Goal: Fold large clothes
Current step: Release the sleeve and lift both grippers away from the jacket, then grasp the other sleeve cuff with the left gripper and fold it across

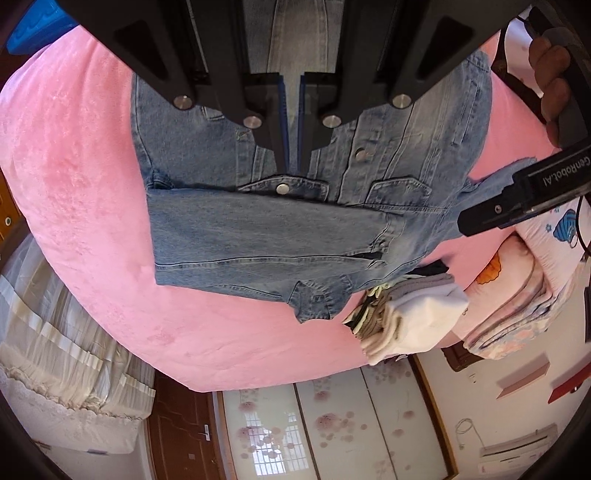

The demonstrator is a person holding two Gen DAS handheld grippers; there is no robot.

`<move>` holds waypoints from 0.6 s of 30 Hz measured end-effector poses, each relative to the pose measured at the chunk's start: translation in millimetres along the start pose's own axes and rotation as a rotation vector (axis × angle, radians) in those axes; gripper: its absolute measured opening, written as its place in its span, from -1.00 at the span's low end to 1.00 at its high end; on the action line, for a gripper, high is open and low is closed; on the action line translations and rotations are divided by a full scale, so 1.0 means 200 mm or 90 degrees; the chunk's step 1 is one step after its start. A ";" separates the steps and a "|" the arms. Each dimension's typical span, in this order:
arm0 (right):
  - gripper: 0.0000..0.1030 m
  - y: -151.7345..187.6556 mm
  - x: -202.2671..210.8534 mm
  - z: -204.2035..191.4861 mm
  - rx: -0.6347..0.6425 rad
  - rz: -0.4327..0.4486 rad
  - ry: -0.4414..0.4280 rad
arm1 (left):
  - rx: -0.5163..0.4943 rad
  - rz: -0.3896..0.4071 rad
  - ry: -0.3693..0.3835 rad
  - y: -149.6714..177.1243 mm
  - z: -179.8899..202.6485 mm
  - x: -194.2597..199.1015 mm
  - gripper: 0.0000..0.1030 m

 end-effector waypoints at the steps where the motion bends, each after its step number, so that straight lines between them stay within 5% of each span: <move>1: -0.91 0.01 0.01 -0.01 0.006 -0.001 -0.001 | 0.001 0.003 0.002 0.01 0.00 0.02 0.51; 9: -0.91 0.07 0.04 -0.24 0.072 -0.006 -0.025 | 0.048 0.021 -0.042 0.13 -0.21 0.18 0.52; 14: -0.54 0.08 -0.01 -0.44 0.104 -0.005 -0.048 | 0.118 0.006 -0.106 0.30 -0.54 0.21 0.59; 18: -0.51 0.09 -0.10 -0.64 0.124 -0.006 -0.069 | 0.204 -0.018 -0.156 0.46 -0.88 0.20 0.59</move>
Point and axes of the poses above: each gripper's, at about its wrist camera, not at the fingertips, and x roughly against the way its jaws point, z to its right, y to its underside, the point moved 3 cm from there along -x, roughly the way its jaws point, and after that the axes turned 14 degrees about -x, right-handed, at the moved point
